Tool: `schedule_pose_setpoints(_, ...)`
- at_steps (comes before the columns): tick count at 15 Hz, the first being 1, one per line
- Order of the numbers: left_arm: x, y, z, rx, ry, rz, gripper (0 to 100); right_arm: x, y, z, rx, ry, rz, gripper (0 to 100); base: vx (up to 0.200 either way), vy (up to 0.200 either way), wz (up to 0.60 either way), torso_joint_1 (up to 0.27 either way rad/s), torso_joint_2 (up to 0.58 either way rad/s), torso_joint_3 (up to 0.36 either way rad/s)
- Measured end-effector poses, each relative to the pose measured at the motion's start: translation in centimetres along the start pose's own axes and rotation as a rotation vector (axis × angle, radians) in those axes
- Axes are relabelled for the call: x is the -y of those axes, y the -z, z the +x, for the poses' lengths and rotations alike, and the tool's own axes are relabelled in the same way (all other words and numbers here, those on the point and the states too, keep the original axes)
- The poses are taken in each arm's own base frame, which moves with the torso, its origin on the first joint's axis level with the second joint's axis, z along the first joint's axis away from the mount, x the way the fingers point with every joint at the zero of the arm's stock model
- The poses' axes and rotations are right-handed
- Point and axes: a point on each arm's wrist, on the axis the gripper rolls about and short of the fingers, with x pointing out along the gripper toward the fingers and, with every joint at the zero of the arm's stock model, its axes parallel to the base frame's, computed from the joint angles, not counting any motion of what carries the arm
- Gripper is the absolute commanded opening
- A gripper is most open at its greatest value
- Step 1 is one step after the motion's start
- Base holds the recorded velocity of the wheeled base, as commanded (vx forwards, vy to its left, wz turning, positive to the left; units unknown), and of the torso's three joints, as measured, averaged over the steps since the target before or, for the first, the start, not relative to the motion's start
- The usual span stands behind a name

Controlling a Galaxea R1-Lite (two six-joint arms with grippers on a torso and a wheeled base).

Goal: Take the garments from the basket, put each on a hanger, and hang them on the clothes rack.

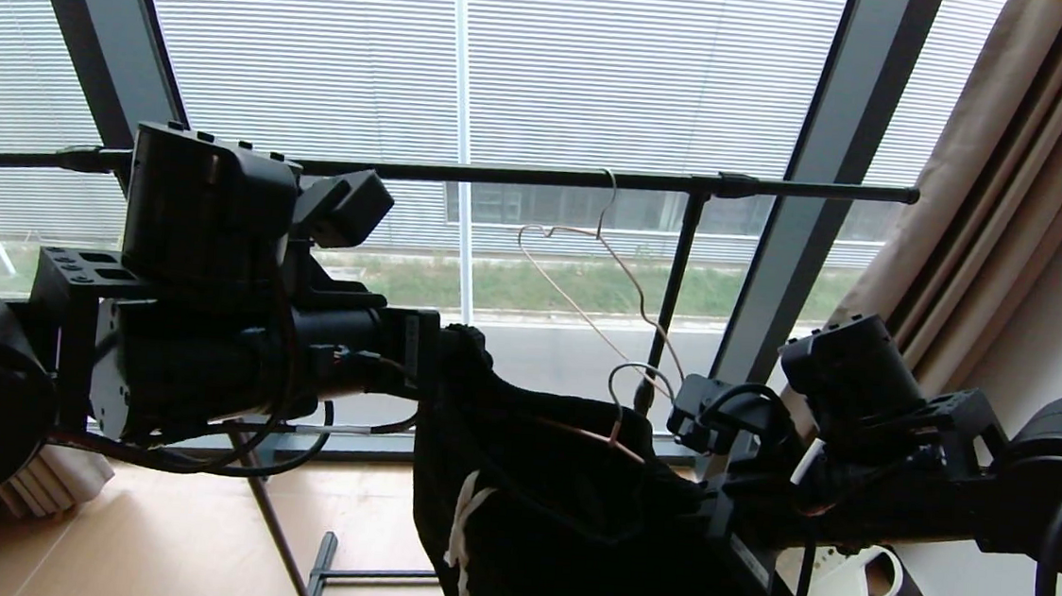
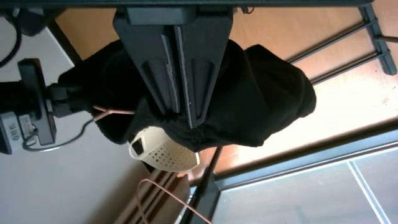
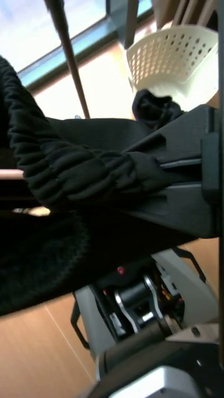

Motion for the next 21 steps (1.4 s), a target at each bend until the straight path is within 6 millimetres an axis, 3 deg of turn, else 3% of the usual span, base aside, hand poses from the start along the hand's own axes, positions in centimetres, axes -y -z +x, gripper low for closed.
schedule_pose_setpoints(4,0.7,-0.8,0.2,0.020,-0.044,0.008,0,-1.2,-0.3,-0.8,0.017,0.008,-0.028,0,0.000,0.000,0.00,0.000,0.00,0.000)
schedule_pose_setpoints(10,1.2,-1.4,2.5,0.033,-0.098,0.012,0,-5.0,-0.8,-2.7,0.067,0.059,-0.080,0,0.000,0.000,0.00,0.000,0.00,0.000)
schedule_pose_setpoints(21,2.3,-2.6,4.5,0.033,-0.150,0.009,0,-7.3,-1.1,0.2,0.100,0.183,-0.113,0,0.000,0.000,0.00,0.000,0.00,0.000)
